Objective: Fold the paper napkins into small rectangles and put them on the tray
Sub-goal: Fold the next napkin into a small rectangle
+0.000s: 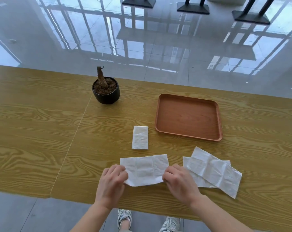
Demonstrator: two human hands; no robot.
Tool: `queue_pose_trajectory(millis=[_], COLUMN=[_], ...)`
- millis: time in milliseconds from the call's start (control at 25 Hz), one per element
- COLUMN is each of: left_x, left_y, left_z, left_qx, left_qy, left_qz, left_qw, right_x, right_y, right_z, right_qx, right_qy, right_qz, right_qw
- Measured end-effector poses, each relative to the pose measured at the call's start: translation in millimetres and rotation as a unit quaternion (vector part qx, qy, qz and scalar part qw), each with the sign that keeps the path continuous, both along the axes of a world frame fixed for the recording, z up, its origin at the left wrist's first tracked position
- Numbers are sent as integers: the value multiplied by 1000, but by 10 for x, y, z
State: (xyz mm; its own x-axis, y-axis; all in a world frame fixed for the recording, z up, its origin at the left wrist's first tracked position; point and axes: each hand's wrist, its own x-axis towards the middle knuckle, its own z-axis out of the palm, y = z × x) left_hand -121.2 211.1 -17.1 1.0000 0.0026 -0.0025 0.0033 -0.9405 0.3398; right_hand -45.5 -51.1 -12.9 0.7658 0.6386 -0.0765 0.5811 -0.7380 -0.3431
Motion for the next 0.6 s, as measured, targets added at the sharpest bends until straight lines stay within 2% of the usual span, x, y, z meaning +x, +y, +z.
queue_pose_trajectory(millis=[120,240,280,360,440,600], left_x=[73,55,21,-73,-146,-139], left_y=[33,8,-19,-134,-244,-361], left_z=[-3,-4,-19,-33,-39,-68], left_qx=[23,-48,-69,-63,-19,-22], left_qy=[20,36,25,8,20,41], left_qz=[61,193,203,136,55,67], left_qw=[998,979,976,989,998,997], right_x=[-123,-140,-87,52,128,-87], right_y=[42,53,46,37,33,-55], right_z=[-9,-5,-15,-27,-32,-93], right_qx=[16,61,66,32,-14,-62], right_qy=[23,41,35,5,-6,-14], right_qz=[37,24,5,-6,13,19], right_qw=[999,997,997,999,1000,998])
